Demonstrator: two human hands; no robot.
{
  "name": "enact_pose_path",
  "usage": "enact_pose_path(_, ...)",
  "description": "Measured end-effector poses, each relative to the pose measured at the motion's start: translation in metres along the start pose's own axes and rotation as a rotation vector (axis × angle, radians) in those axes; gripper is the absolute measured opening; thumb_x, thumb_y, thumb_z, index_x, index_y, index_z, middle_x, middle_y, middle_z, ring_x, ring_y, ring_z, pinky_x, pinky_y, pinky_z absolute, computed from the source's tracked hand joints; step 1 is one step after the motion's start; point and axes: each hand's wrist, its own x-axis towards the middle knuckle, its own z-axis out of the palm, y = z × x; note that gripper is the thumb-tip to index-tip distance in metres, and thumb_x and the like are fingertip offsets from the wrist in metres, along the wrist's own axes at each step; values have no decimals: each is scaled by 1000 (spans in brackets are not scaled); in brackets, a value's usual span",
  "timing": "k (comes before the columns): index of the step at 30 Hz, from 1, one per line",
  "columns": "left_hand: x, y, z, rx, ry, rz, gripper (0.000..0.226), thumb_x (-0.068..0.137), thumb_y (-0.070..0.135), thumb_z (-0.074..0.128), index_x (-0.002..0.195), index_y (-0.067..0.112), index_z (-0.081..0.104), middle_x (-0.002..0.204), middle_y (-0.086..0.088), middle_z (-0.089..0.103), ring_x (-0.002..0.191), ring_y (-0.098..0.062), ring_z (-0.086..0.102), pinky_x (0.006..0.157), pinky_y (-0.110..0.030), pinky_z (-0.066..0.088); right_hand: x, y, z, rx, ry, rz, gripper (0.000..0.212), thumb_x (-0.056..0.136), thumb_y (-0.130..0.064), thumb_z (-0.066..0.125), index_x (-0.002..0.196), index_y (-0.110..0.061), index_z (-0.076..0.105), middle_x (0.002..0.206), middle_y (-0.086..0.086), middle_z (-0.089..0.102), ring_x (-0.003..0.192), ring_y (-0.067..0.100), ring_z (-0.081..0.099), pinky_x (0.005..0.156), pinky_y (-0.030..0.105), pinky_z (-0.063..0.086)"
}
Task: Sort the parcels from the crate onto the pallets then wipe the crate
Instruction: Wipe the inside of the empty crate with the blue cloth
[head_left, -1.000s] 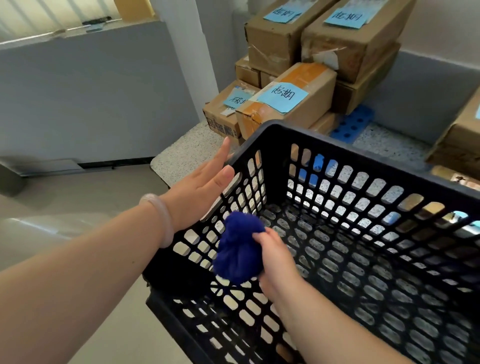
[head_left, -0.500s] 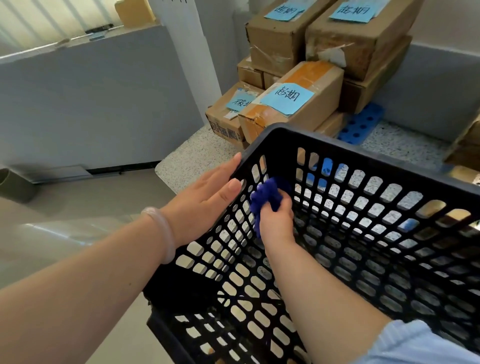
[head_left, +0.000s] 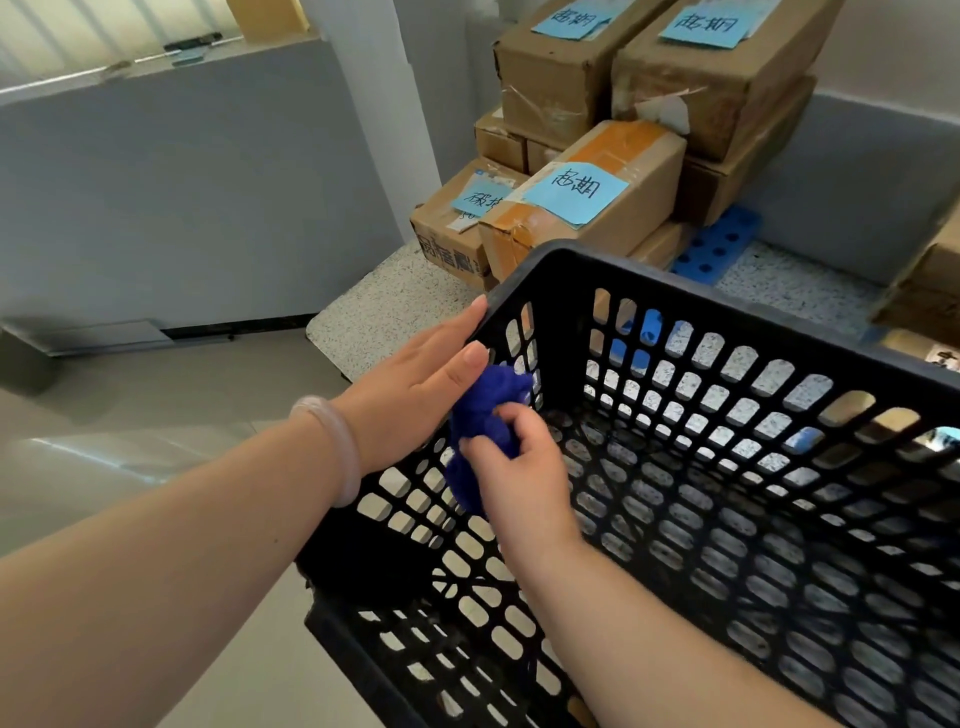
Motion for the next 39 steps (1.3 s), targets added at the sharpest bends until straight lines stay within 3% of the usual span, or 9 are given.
enact_pose_path(5, -1, 1, 0, 13, 9, -19, 69, 85, 66, 20, 151, 46, 14, 157, 21, 21, 144, 5, 14, 115, -19, 8, 6, 34, -4, -287, -33, -253, 27, 79, -6, 67, 84, -31, 60, 104, -15, 50, 92, 2, 52, 80, 18, 46)
enact_pose_path(12, -1, -2, -1, 51, 14, -19, 74, 82, 75, 17, 151, 47, 13, 157, 22, 21, 144, 4, 14, 114, -20, 8, 21, 63, -21, -621, -111, -290, 23, 79, -7, 62, 97, -21, 60, 110, -10, 47, 101, 13, 50, 85, 27, 45)
enact_pose_path(15, -2, -1, -1, 51, 5, -27, 73, 82, 76, 17, 150, 50, 13, 158, 21, 20, 141, 6, 14, 114, -21, 8, 24, 48, -29, -554, -130, -136, 21, 82, -7, 61, 90, -26, 56, 106, -8, 51, 92, 14, 55, 76, 26, 44)
enact_pose_path(18, -3, 0, 0, 80, 0, -28, 70, 84, 73, 16, 150, 51, 12, 159, 21, 19, 144, 2, 14, 118, -26, 9, 27, 16, -40, -243, 10, 71, 21, 88, -10, 58, 100, -27, 59, 103, -3, 61, 89, 14, 61, 64, 19, 44)
enact_pose_path(22, -2, 1, 0, 92, 12, -19, 71, 83, 75, 16, 150, 52, 12, 158, 19, 21, 140, 4, 16, 116, -25, 11, 37, -36, -47, -32, 132, -172, 24, 94, -25, 60, 114, -38, 56, 119, -7, 59, 110, 8, 57, 92, 27, 46)
enact_pose_path(26, -1, 1, -1, 79, 20, -15, 82, 71, 83, 15, 148, 54, 13, 158, 19, 22, 142, 2, 17, 115, -23, 10, 56, -53, -31, -232, 50, -307, 41, 99, -27, 55, 137, -38, 47, 147, -1, 36, 132, 9, 37, 101, 19, 26)
enact_pose_path(31, 2, -2, 1, 46, 30, -2, 84, 74, 81, 17, 151, 46, 16, 159, 17, 22, 145, 2, 16, 122, -31, 11, 53, -15, -15, -249, 163, -282, 22, 88, -15, 65, 105, -26, 55, 114, -4, 46, 88, -7, 45, 74, 1, 34)
enact_pose_path(35, 1, -1, 1, 17, 43, -28, 86, 72, 81, 18, 150, 46, 19, 159, 16, 25, 146, 0, 16, 123, -32, 9, 13, 26, 1, -233, 80, -260, 22, 80, -3, 66, 86, -21, 56, 103, -4, 46, 91, 2, 45, 78, 4, 32)
enact_pose_path(39, -2, 2, 1, 59, 37, -33, 81, 75, 82, 16, 150, 50, 16, 159, 17, 22, 146, -1, 14, 122, -32, 8, -20, 45, 7, -233, -83, -249, 33, 78, -2, 70, 79, -31, 55, 99, -10, 47, 92, -9, 46, 81, 3, 33)
